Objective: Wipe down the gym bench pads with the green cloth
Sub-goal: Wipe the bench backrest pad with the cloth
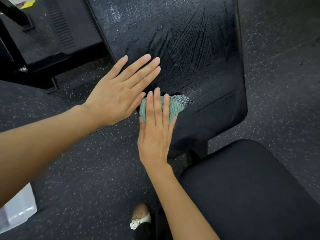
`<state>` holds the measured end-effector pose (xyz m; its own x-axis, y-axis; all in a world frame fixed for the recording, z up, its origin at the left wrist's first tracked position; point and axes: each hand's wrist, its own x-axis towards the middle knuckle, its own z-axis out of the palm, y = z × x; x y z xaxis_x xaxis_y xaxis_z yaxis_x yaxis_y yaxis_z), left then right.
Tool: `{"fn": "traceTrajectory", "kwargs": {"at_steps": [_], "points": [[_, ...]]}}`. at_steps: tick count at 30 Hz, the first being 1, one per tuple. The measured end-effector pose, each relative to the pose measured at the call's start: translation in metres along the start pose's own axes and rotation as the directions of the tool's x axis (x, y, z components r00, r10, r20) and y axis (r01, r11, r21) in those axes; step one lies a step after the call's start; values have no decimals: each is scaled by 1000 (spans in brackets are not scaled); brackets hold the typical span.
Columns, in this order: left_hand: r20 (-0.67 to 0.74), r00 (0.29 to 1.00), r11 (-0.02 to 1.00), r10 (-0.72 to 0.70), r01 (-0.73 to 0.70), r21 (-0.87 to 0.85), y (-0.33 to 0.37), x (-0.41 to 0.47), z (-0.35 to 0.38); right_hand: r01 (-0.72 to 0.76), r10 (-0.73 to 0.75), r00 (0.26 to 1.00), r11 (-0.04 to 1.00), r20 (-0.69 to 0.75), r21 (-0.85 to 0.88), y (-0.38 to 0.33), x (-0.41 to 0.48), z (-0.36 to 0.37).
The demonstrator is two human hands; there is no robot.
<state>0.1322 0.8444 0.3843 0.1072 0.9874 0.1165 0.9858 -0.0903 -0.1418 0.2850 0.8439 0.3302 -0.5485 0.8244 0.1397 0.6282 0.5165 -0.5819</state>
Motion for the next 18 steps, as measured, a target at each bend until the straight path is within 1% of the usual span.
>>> {"fn": "traceTrajectory", "kwargs": {"at_steps": [2, 4, 7, 10, 12, 15, 18], "points": [[-2, 1000, 1000, -5, 5, -6, 1, 0, 0, 79, -77, 996, 996, 40, -47, 19, -18, -2], [-1, 1000, 1000, -8, 8, -3, 2, 0, 0, 105, -98, 992, 992, 81, -77, 37, -42, -4], [-5, 1000, 1000, -17, 17, -4, 2, 0, 0, 60, -50, 991, 995, 123, -76, 53, -76, -4], [-3, 1000, 1000, -20, 20, -10, 3, -1, 1, 17, -10, 991, 998, 133, -56, 57, -90, -3], [-3, 1000, 1000, -21, 21, -3, 4, -1, 2, -9, 9, 993, 1000, 117, -4, 51, -82, -2], [-8, 1000, 1000, -20, 20, 1, 4, 0, 2, -35, 31, 998, 997, 62, 63, 32, -47, -3], [-20, 1000, 1000, -19, 20, 3, 3, 0, 3, 24, -25, 1000, 990, 9, 139, 9, 0, -5]]}}
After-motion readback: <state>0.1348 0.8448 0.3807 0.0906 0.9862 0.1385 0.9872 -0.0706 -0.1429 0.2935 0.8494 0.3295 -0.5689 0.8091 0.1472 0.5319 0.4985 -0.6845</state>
